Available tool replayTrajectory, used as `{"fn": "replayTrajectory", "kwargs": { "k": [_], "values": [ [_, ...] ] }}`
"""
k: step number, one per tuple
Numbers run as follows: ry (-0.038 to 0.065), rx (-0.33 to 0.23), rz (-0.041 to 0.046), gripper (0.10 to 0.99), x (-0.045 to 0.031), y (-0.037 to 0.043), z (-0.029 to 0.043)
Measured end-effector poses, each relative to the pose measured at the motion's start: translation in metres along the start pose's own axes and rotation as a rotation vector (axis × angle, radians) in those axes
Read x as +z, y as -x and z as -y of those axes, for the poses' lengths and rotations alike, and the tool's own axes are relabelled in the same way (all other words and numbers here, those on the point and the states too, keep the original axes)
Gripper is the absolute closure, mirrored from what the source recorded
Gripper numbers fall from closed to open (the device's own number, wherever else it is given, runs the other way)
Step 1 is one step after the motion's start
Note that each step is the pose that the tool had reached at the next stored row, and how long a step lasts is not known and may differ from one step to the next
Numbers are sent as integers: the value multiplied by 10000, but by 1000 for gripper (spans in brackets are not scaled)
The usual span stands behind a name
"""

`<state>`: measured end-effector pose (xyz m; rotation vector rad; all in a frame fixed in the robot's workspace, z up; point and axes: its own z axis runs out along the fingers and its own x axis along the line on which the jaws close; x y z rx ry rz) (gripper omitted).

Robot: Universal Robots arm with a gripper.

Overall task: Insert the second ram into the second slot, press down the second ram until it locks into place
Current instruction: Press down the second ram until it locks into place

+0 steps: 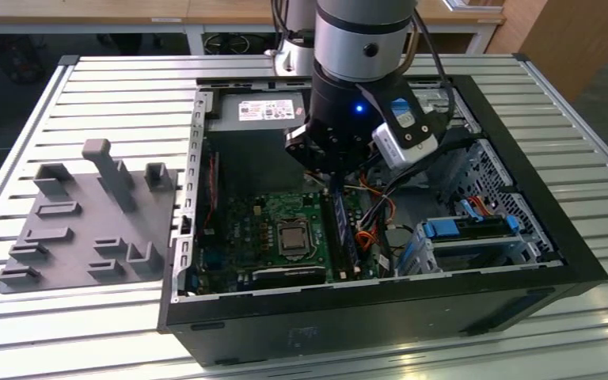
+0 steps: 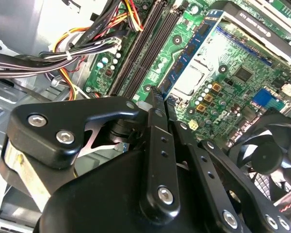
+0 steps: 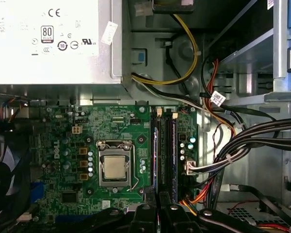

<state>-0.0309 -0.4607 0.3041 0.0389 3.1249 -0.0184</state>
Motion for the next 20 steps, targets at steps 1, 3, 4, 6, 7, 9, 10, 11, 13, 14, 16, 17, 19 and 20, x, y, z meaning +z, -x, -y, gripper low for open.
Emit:
{"fn": "replayTrajectory", "kwargs": {
  "k": [1, 3, 4, 6, 7, 9, 10, 11, 13, 14, 16, 17, 19, 20],
  "values": [
    [-1, 0, 0, 949, 9, 0, 0],
    [0, 0, 0, 949, 26, 0, 0],
    [0, 0, 0, 949, 34, -1, 0],
    [0, 0, 0, 949, 49, -1, -1],
    [0, 0, 0, 949, 55, -1, -1],
    [-1, 0, 0, 949, 69, -1, -1],
    [0, 0, 0, 949, 78, -1, -1],
    [0, 0, 0, 949, 85, -1, -1],
    [0, 0, 0, 949, 101, -2, -1],
    [0, 0, 0, 949, 108, -2, -1],
    [1, 0, 0, 949, 123, -2, -1],
    [1, 0, 0, 949, 130, -2, -2],
    [0, 0, 0, 949, 144, -2, -2],
    [0, 0, 0, 949, 149, -2, -2]
  ]
}}
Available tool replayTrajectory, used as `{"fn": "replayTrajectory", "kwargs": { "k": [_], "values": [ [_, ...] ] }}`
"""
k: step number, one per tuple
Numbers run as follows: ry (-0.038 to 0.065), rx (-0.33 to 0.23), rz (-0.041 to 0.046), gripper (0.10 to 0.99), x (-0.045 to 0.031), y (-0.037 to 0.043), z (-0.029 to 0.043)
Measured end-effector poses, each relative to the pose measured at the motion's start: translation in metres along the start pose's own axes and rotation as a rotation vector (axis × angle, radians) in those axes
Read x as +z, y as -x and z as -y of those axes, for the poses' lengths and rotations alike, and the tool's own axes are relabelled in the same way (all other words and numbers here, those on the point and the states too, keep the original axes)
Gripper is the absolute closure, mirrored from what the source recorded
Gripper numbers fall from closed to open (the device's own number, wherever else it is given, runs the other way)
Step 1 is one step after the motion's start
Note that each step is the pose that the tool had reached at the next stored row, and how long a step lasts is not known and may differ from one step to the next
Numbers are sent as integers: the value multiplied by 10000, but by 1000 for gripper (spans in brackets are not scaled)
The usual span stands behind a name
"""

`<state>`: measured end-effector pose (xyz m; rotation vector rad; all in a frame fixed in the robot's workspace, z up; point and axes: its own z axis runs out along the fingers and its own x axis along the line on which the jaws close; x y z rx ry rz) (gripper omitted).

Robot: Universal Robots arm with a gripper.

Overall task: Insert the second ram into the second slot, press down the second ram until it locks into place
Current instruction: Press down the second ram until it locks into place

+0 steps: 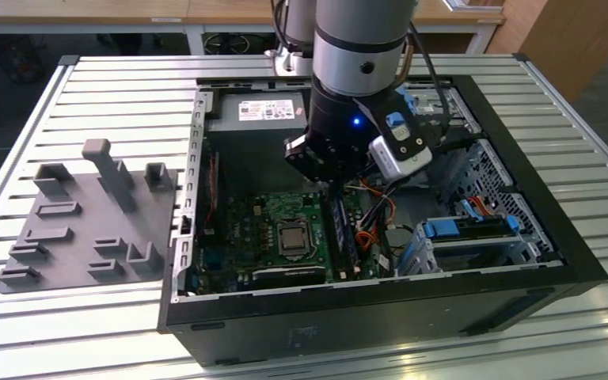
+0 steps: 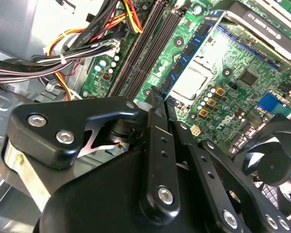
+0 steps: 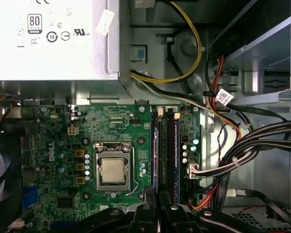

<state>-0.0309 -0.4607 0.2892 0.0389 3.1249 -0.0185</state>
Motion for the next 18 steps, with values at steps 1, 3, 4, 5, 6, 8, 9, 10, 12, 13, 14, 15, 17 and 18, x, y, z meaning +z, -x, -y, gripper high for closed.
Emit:
{"fn": "replayTrajectory", "kwargs": {
  "k": [1, 3, 4, 5, 6, 8, 9, 10, 12, 13, 14, 15, 17, 18],
  "values": [
    [0, 0, 0, 949, 5, 0, 0],
    [-2, 0, -1, 949, 11, 0, 0],
    [-2, 0, -1, 949, 15, 0, 0],
    [0, 0, 0, 949, 18, 0, 0],
    [0, 0, 0, 949, 21, 0, 0],
    [1, 0, 0, 949, 29, 0, 0],
    [1, 0, 0, 949, 33, -1, 0],
    [0, 0, 0, 949, 39, -1, 0],
    [1, 0, 0, 949, 56, -1, -1],
    [0, -1, 0, 949, 63, -1, -1],
    [0, 0, 0, 949, 70, -1, -1],
    [0, 0, 0, 949, 76, -1, -1],
    [1, 0, 0, 949, 87, -1, -1],
    [0, 0, 0, 949, 93, -1, -1]
  ]
}}
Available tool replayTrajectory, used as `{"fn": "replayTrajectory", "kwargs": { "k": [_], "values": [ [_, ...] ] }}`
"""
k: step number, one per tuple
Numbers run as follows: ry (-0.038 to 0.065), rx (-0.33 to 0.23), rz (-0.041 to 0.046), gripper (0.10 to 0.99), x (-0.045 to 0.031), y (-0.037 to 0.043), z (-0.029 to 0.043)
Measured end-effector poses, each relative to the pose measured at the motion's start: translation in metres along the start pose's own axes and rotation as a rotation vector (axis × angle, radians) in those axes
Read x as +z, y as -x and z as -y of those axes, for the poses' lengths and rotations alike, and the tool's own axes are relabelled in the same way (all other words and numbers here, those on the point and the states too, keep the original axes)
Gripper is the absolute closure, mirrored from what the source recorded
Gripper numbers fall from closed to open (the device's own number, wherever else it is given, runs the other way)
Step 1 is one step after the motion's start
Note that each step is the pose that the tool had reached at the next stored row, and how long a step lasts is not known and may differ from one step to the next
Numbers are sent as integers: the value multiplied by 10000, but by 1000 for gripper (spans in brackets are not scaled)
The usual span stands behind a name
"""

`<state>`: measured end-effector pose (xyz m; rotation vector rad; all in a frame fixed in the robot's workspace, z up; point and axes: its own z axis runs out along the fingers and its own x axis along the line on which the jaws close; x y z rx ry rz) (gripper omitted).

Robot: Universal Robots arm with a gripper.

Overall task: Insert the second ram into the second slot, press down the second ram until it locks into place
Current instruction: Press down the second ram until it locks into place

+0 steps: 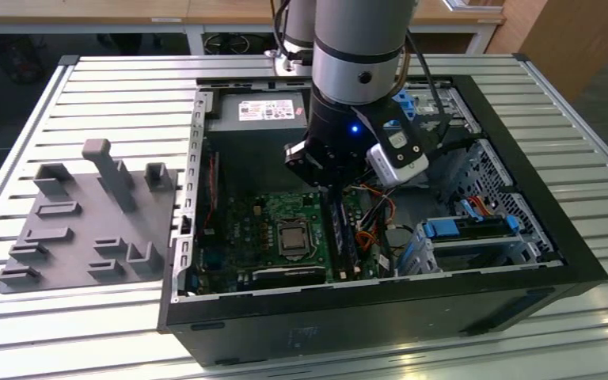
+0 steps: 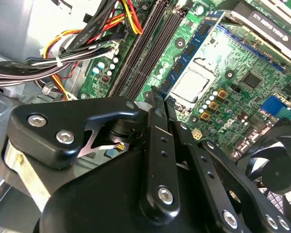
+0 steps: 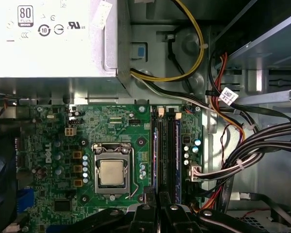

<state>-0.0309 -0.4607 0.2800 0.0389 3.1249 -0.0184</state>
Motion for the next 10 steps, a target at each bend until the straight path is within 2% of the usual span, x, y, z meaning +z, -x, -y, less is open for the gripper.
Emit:
{"fn": "replayTrajectory", "kwargs": {
  "k": [10],
  "values": [
    [-3, 0, -1, 949, 40, -1, 0]
  ]
}}
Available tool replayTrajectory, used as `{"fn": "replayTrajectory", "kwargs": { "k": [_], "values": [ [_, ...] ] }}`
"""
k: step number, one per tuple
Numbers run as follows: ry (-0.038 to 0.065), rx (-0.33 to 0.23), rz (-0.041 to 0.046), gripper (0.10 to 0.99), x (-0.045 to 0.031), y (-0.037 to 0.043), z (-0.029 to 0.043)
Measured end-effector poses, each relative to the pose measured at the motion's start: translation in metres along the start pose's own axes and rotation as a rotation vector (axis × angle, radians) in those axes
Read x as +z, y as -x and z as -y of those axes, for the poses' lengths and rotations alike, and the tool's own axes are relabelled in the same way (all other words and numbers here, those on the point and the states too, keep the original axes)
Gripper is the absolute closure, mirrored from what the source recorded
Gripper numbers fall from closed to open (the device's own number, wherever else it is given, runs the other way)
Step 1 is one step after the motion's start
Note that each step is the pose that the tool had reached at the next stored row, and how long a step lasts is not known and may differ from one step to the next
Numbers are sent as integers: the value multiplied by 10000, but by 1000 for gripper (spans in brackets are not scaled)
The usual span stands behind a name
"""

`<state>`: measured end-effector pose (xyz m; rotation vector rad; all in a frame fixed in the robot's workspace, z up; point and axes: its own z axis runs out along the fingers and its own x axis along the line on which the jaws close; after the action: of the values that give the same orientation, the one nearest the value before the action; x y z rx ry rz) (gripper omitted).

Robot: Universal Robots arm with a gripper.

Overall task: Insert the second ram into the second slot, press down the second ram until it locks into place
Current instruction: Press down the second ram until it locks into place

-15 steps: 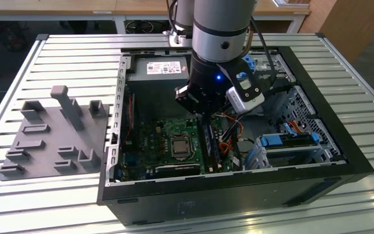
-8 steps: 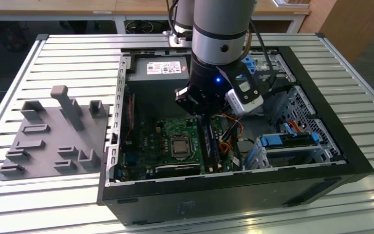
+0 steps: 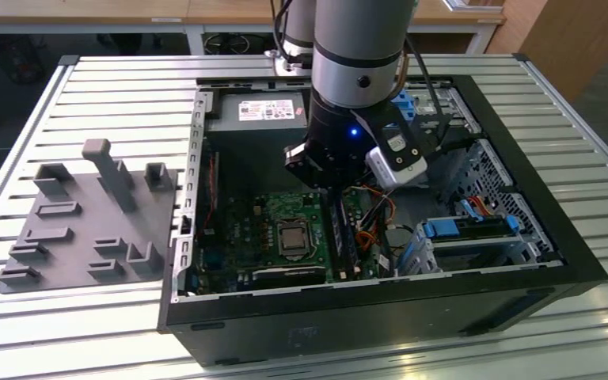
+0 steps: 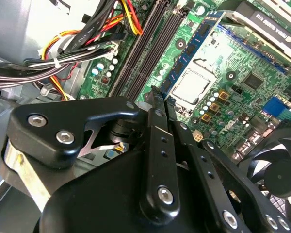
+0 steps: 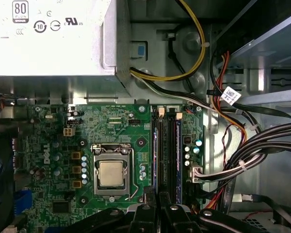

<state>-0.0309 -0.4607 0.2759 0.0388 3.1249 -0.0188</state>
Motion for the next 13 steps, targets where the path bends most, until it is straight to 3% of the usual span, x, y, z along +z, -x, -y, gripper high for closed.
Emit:
{"fn": "replayTrajectory", "kwargs": {
  "k": [13],
  "values": [
    [-60, -23, 1, 949, 56, 10, -1]
  ]
}}
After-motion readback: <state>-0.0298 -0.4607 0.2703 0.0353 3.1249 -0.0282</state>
